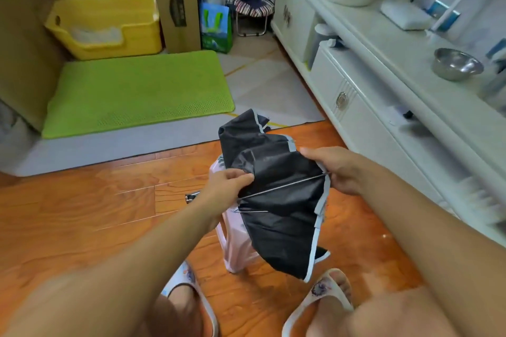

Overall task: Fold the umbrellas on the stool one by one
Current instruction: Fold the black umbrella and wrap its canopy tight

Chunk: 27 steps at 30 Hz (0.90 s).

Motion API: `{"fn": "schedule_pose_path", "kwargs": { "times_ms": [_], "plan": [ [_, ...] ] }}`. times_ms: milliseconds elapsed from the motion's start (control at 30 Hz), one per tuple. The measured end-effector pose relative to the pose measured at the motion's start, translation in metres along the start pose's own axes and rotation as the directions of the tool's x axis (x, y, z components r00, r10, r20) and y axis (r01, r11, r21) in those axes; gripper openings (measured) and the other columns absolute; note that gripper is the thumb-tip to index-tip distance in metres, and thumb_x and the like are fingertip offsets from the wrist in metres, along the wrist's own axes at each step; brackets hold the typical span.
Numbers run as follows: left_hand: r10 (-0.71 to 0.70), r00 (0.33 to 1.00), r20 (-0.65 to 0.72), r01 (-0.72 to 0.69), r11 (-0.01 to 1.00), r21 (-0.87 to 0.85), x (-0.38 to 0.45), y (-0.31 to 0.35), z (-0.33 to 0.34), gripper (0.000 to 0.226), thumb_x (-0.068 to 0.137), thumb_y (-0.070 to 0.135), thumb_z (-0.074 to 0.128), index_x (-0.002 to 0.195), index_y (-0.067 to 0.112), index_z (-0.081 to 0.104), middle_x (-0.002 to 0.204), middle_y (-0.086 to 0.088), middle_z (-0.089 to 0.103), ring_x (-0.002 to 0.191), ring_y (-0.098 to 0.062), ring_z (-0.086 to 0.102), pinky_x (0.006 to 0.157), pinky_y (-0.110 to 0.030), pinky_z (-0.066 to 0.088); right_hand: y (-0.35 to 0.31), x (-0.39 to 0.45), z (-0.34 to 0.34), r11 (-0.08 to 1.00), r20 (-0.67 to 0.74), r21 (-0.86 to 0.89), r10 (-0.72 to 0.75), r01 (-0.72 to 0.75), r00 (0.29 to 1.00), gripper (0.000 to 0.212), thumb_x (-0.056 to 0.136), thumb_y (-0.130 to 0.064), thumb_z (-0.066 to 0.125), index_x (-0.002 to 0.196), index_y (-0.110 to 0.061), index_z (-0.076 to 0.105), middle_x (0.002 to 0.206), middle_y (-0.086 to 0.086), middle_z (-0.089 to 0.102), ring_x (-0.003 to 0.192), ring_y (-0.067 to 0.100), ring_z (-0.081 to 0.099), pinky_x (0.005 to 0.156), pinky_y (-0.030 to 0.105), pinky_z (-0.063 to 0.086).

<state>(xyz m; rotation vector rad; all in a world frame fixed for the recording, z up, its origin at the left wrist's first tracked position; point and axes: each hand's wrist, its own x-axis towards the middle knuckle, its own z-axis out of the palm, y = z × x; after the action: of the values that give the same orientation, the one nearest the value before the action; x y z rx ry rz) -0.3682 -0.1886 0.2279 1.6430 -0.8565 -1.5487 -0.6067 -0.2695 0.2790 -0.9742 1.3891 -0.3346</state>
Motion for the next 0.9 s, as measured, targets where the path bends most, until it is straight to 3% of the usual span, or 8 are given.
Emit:
{"fn": "schedule_pose_path", "kwargs": {
  "times_ms": [100, 167, 233, 333, 500, 667, 767, 900],
  "plan": [
    [0.059, 0.998, 0.000, -0.059, 0.998, -0.021, 0.002, 0.004, 0.001, 0.025, 0.097, 0.037, 0.066, 0.103, 0.014, 0.076, 0.098, 0.003, 0.077, 0.091, -0.009, 0.070, 0.061, -0.009, 0.048, -0.011, 0.003, 0.002, 0.996, 0.025, -0.022, -0.081, 0.081, 0.996, 0.038, 0.094, -0.044, 0.068, 0.111, -0.011, 0.075, 0.107, 0.003, 0.078, 0.103, 0.021, 0.073, 0.089, 0.035, 0.056],
    [0.061, 0.998, -0.028, -0.062, 0.998, -0.017, 0.002, 0.004, 0.000, 0.026, 0.100, 0.036, 0.063, 0.098, 0.013, 0.075, 0.097, -0.001, 0.076, 0.090, -0.014, 0.068, 0.068, -0.020, 0.049, -0.017, 0.001, -0.005, 0.983, 0.058, -0.090, -0.157, 0.162, 0.986, 0.019, 0.097, -0.027, 0.067, 0.084, -0.013, 0.071, 0.082, 0.001, 0.074, 0.082, 0.017, 0.069, 0.071, 0.027, 0.053],
    [0.030, 0.997, -0.077, -0.037, 0.996, -0.087, 0.001, 0.004, -0.001, 0.022, 0.102, 0.026, 0.059, 0.091, 0.011, 0.070, 0.091, -0.006, 0.072, 0.084, -0.019, 0.064, 0.070, -0.028, 0.047, -0.022, -0.004, -0.015, 0.961, 0.084, -0.168, -0.209, 0.220, 0.974, 0.031, 0.094, -0.008, 0.068, 0.066, -0.018, 0.061, 0.069, 0.001, 0.058, 0.068, 0.014, 0.057, 0.064, 0.025, 0.048],
    [-0.031, 0.992, -0.122, -0.005, 0.959, -0.285, 0.002, 0.004, -0.005, 0.015, 0.101, 0.014, 0.056, 0.098, 0.005, 0.067, 0.096, -0.019, 0.073, 0.084, -0.026, 0.065, 0.076, -0.037, 0.054, -0.024, -0.010, -0.032, 0.963, 0.087, -0.144, -0.218, 0.229, 0.972, 0.030, 0.084, 0.017, 0.061, 0.081, -0.014, 0.058, 0.083, 0.008, 0.064, 0.070, 0.017, 0.063, 0.069, 0.031, 0.055],
    [0.066, 0.998, -0.001, -0.063, 0.958, -0.280, 0.003, 0.004, 0.001, 0.012, 0.097, 0.018, 0.063, 0.090, 0.009, 0.068, 0.099, -0.022, 0.072, 0.091, -0.031, 0.065, 0.088, -0.044, 0.053, -0.020, -0.004, -0.016, 0.988, 0.155, -0.141, -0.036, 0.059, 0.987, 0.043, 0.091, -0.043, 0.069, 0.129, -0.025, 0.062, 0.121, 0.005, 0.073, 0.109, 0.025, 0.070, 0.089, 0.040, 0.056],
    [0.173, 0.983, -0.061, -0.178, 0.979, -0.101, 0.000, -0.001, 0.004, 0.029, 0.089, 0.033, 0.075, 0.077, 0.015, 0.055, 0.077, -0.010, 0.048, 0.076, -0.023, 0.049, 0.076, -0.038, 0.044, -0.028, 0.008, -0.001, 0.909, -0.202, -0.107, -0.416, 0.403, 0.887, 0.015, 0.097, -0.011, 0.066, 0.108, -0.016, 0.074, 0.099, 0.008, 0.076, 0.096, 0.021, 0.073, 0.078, 0.025, 0.057],
    [0.252, 0.966, -0.055, -0.256, 0.962, -0.099, -0.001, 0.005, -0.004, 0.034, 0.081, 0.043, 0.077, 0.076, 0.016, 0.057, 0.077, -0.008, 0.051, 0.075, -0.020, 0.050, 0.075, -0.036, 0.046, -0.036, 0.001, -0.004, 0.816, -0.202, -0.240, -0.572, 0.526, 0.795, 0.011, 0.094, -0.016, 0.070, 0.097, -0.022, 0.079, 0.099, 0.002, 0.078, 0.099, 0.017, 0.073, 0.096, 0.036, 0.055],
    [0.470, 0.868, -0.158, -0.464, 0.883, 0.076, -0.004, 0.018, -0.010, 0.010, 0.093, 0.008, 0.069, 0.094, 0.017, 0.064, 0.081, 0.000, 0.061, 0.070, -0.007, 0.054, 0.070, -0.018, 0.049, -0.038, -0.005, -0.008, 0.805, -0.179, -0.297, -0.575, 0.513, 0.798, 0.012, 0.085, -0.022, 0.079, 0.097, -0.023, 0.079, 0.097, 0.008, 0.078, 0.100, 0.027, 0.073, 0.102, 0.053, 0.052]
  ]
}}
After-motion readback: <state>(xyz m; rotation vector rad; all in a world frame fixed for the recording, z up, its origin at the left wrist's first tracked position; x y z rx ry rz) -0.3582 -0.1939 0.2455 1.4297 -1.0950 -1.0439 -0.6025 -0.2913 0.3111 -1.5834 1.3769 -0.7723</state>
